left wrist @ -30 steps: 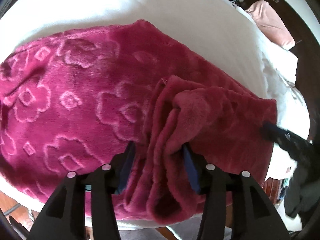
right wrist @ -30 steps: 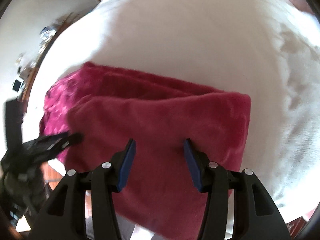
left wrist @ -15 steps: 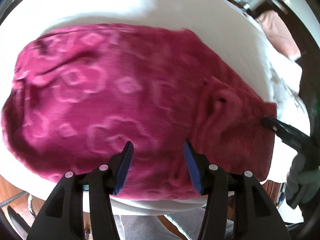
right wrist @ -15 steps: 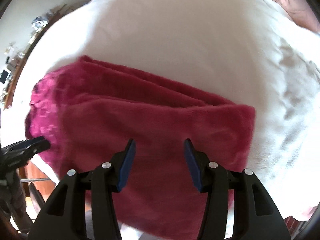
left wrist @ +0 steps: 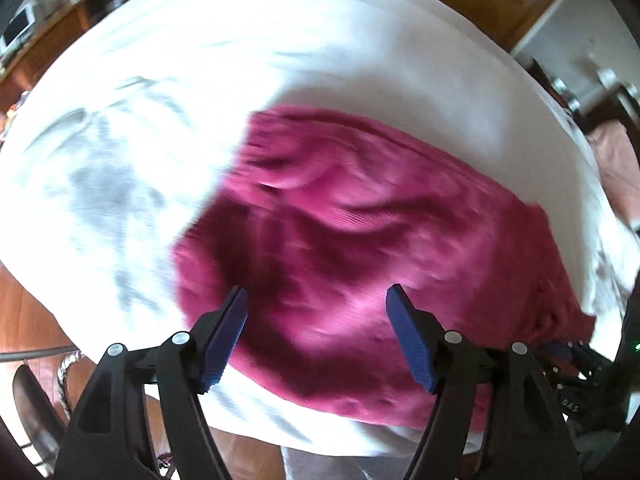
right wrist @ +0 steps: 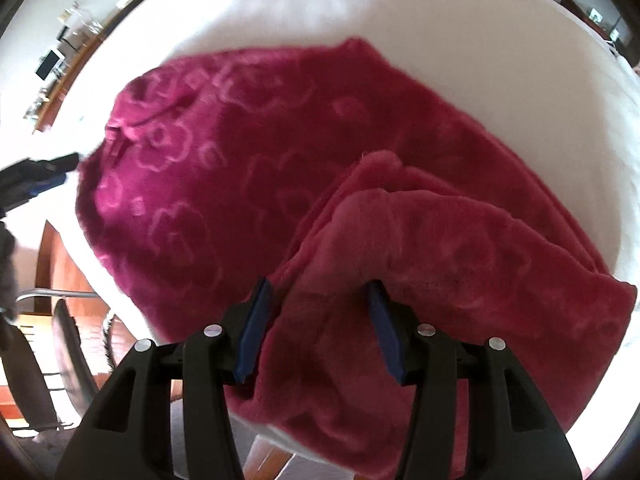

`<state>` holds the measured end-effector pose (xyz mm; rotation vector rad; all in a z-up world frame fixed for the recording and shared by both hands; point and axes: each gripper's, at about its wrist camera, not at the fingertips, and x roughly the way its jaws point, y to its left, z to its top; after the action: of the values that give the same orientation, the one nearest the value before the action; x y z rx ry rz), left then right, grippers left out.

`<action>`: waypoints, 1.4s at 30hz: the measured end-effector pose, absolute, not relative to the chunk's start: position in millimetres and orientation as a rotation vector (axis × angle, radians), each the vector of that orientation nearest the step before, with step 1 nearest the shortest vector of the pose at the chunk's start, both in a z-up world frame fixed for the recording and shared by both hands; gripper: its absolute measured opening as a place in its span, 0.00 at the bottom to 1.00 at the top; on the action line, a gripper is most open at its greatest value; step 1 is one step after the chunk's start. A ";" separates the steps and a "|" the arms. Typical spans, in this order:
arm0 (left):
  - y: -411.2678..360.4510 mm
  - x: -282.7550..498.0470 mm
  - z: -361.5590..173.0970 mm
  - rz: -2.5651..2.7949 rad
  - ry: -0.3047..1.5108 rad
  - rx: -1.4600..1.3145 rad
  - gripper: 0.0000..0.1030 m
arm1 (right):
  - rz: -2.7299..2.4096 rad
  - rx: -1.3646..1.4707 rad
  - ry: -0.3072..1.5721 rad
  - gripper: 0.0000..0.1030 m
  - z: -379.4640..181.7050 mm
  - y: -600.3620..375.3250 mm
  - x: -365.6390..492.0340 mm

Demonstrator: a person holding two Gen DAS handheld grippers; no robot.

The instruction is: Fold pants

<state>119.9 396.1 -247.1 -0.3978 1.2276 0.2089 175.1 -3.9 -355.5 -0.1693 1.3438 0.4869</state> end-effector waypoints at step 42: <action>474.8 169.6 -316.7 0.082 1.323 -0.520 0.34 | 0.368 -0.126 1.384 0.67 -329.2 18.8 173.3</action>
<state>169.6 474.8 -316.7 -0.5202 1.3232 0.0824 173.3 18.8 -329.2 -0.1261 1.3840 0.3683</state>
